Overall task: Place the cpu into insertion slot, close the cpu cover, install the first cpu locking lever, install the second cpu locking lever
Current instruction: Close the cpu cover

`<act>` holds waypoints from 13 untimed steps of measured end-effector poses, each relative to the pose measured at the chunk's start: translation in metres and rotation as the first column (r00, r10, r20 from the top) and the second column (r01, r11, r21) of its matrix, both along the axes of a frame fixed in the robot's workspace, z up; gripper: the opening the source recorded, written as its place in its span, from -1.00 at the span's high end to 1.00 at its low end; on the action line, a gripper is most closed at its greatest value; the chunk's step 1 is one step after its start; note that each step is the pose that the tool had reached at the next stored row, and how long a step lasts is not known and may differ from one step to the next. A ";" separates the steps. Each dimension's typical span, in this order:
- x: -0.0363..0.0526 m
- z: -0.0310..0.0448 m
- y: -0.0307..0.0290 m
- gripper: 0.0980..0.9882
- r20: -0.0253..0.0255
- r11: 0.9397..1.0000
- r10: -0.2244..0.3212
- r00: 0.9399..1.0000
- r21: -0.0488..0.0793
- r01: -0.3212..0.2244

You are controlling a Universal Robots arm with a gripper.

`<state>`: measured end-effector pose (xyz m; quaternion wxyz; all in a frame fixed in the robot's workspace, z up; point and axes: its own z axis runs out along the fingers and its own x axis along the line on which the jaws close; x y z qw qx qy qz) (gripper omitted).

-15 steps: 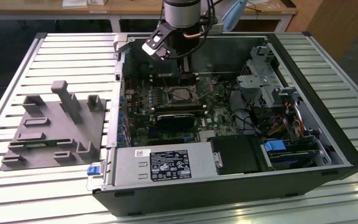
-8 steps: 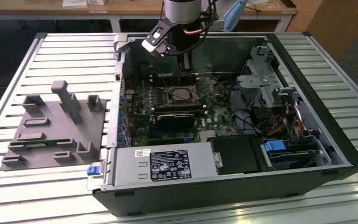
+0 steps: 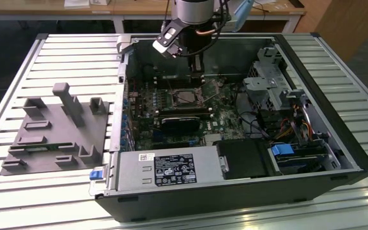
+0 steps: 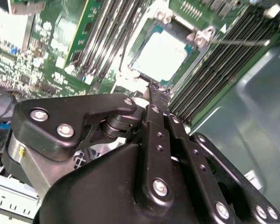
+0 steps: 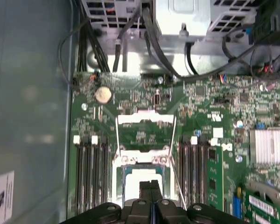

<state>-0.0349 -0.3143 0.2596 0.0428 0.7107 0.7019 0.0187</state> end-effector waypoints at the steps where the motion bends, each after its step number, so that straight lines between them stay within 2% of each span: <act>1: 0.0028 0.0000 0.0000 0.98 0.000 1.000 0.000 1.000 0.000 0.000; 13: 0.0413 0.0000 0.0000 0.98 -0.004 1.000 0.000 1.000 0.000 0.000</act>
